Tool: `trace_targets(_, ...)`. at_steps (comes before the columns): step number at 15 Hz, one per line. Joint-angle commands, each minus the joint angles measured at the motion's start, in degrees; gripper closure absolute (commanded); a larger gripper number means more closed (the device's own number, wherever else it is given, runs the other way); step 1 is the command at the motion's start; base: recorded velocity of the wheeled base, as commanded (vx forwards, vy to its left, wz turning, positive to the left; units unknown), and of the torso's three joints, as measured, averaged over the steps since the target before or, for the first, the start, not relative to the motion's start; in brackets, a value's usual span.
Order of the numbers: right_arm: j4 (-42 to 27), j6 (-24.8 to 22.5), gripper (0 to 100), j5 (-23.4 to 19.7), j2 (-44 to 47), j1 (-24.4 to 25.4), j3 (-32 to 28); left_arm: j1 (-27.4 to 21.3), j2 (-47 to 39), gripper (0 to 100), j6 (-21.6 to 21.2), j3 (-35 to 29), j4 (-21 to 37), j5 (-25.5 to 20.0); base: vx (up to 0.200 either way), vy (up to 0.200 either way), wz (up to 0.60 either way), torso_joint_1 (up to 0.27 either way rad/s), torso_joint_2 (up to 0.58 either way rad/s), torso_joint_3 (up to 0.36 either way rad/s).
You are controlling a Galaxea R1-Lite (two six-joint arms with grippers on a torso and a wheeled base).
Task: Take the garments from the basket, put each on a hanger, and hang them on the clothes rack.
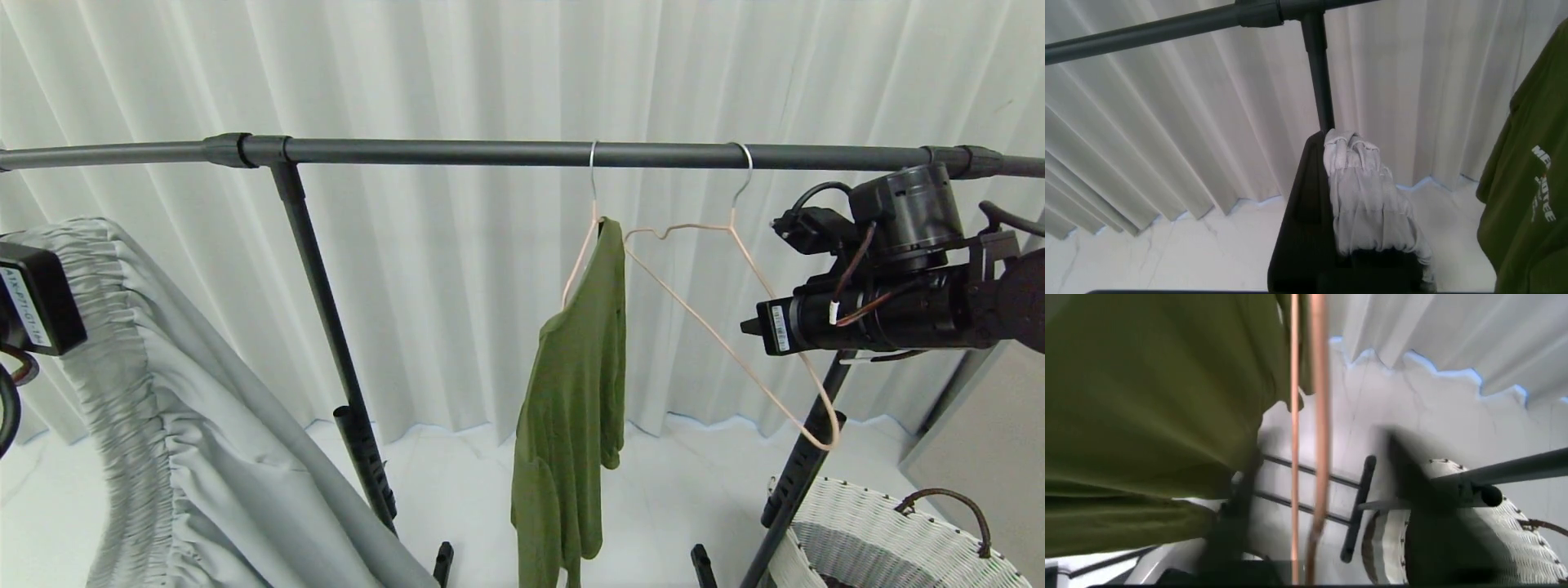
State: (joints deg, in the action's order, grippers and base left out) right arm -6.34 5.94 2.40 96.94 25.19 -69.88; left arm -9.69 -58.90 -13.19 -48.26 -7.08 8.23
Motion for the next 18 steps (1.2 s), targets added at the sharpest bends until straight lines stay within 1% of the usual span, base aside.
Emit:
trace_targets(1,0.01,0.04,100,0.15,-0.08,0.04,-0.17,0.02,0.11,100,0.01,0.01,-0.04,0.03,0.0,0.0,0.0,0.0,0.0,0.0)
trace_targets(3,-0.08,1.09,100,0.41,-0.7,0.04,-0.08,0.02,0.11,100,0.01,0.01,-0.04,0.03,0.0,0.0,0.0,0.0,0.0,0.0)
trace_targets(5,-0.08,2.15,100,1.64,-1.58,0.04,0.27,0.02,0.19,100,0.01,0.01,-0.04,0.03,0.0,0.0,0.0,0.0,0.0,0.0)
trace_targets(8,-0.08,4.7,100,1.82,-3.69,0.04,0.44,0.02,0.28,100,0.01,0.19,-0.04,-0.05,0.0,0.0,0.0,0.0,0.0,0.0)
trace_targets(10,-0.08,5.23,100,2.43,-5.36,0.13,0.88,0.02,0.28,100,0.01,0.19,-0.04,-0.05,0.0,0.0,0.0,0.0,0.0,0.0)
trace_targets(11,0.01,5.31,100,3.84,-7.38,0.3,1.94,0.02,0.19,100,0.01,0.27,-0.04,-0.05,0.0,0.0,0.0,0.0,0.0,0.0)
trace_targets(12,0.01,5.31,100,4.28,-8.7,0.3,2.64,0.02,0.19,100,0.01,0.27,-0.04,-0.05,0.0,0.0,0.0,0.0,0.0,0.0)
trace_targets(15,0.01,5.23,100,4.54,-13.18,0.39,4.84,0.02,0.19,100,-1.58,0.54,-0.04,-0.05,0.0,0.0,0.0,0.0,0.0,0.0)
trace_targets(17,-0.08,5.14,100,4.54,-16.43,0.39,7.47,0.02,0.37,100,-1.75,0.89,-0.04,-0.05,0.0,0.0,0.0,0.0,0.0,0.0)
trace_targets(18,-0.08,4.96,100,4.54,-18.98,0.39,9.5,0.2,0.37,100,-2.1,0.89,-0.04,0.03,-0.2,0.0,0.0,0.002,0.0,0.002)
